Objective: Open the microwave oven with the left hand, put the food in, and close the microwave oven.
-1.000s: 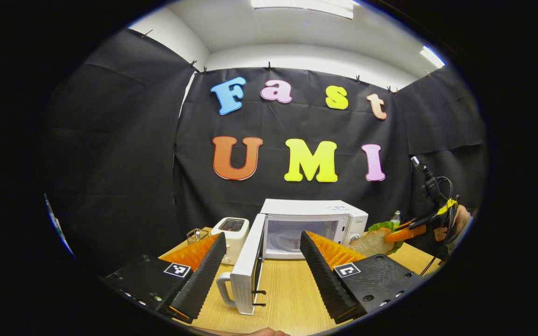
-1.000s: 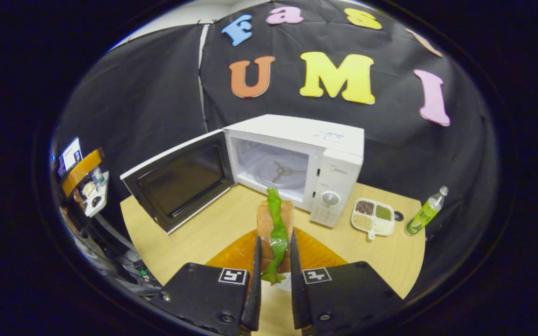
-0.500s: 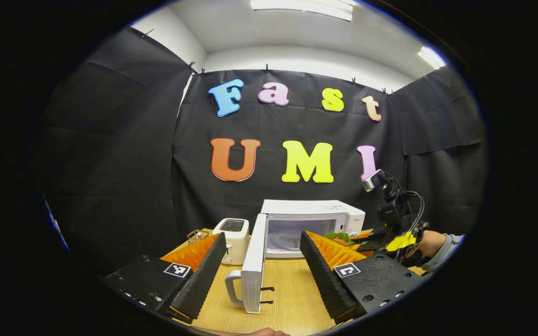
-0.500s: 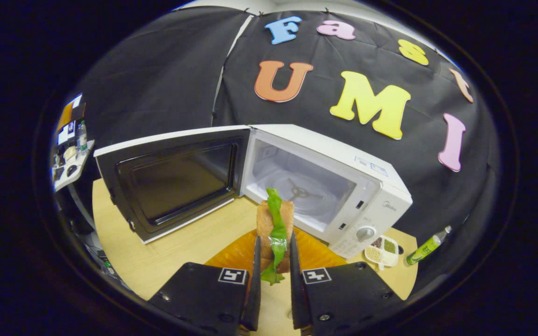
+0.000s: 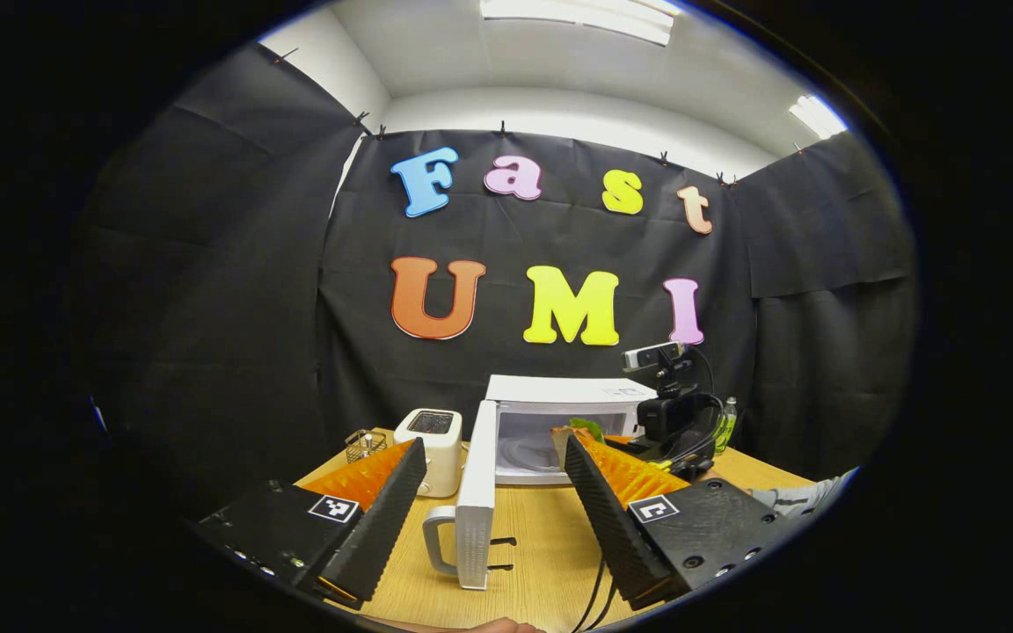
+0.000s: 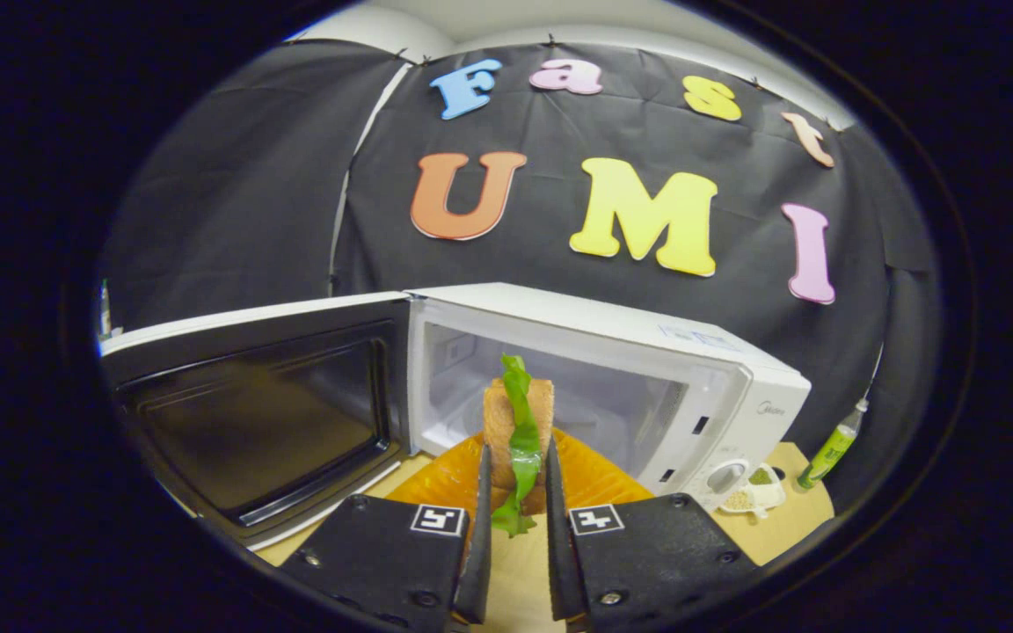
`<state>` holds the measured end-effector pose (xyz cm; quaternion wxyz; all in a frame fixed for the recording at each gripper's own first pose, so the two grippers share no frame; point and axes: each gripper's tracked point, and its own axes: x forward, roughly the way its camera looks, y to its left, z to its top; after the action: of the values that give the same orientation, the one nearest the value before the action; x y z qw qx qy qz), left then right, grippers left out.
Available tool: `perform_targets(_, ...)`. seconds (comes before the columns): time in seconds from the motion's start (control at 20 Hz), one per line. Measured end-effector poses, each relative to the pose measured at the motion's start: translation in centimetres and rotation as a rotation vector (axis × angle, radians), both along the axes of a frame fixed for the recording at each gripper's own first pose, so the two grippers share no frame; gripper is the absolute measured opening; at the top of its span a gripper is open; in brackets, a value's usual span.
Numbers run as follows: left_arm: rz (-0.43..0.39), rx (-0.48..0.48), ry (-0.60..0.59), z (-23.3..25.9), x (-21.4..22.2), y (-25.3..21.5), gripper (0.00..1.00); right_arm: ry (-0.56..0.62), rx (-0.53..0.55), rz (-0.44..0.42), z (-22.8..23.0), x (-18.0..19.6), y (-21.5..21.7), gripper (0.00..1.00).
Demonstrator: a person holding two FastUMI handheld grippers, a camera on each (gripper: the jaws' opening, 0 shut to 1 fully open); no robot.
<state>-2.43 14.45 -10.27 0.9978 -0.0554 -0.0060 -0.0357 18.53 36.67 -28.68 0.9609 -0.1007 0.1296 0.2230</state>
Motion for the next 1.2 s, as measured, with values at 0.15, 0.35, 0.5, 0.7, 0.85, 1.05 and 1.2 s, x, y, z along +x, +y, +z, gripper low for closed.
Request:
perform_targets(0.15, 0.006, 0.026, 0.013, -0.5, -0.1, 0.3, 0.84, 0.031, 0.095, -0.096, -2.1, 2.6, 0.7, 0.22)
perform_targets(0.35, 0.05, 0.045, 0.013, -0.3, 0.2, 2.0, 0.95, 0.096, 0.33, -0.262, -3.6, 6.9, 1.7, 0.23)
perform_targets(0.5, 0.069, 0.054, 0.029, -0.7, 0.6, 2.8, 0.95, 0.141, 0.455, -0.371, -4.5, 10.1, 2.5, 0.33)
perform_targets(0.7, 0.094, 0.05, 0.057, -1.5, 1.5, 3.6, 0.95, 0.202, 0.715, -0.526, -5.1, 12.2, 1.7, 0.34)
perform_targets(0.85, 0.106, 0.049, 0.089, -2.3, 2.0, 4.1, 0.95, 0.259, 0.888, -0.625, -7.2, 13.4, 0.9, 0.34)
perform_targets(1.05, 0.112, 0.053, 0.064, -1.6, 1.9, 4.3, 0.95, 0.315, 0.867, -0.613, -10.5, 14.5, 2.0, 0.34)
perform_targets(1.2, 0.1, 0.035, 0.052, -1.4, 2.2, 4.0, 0.95, 0.268, 0.803, -0.585, -10.6, 14.9, 1.9, 0.29)
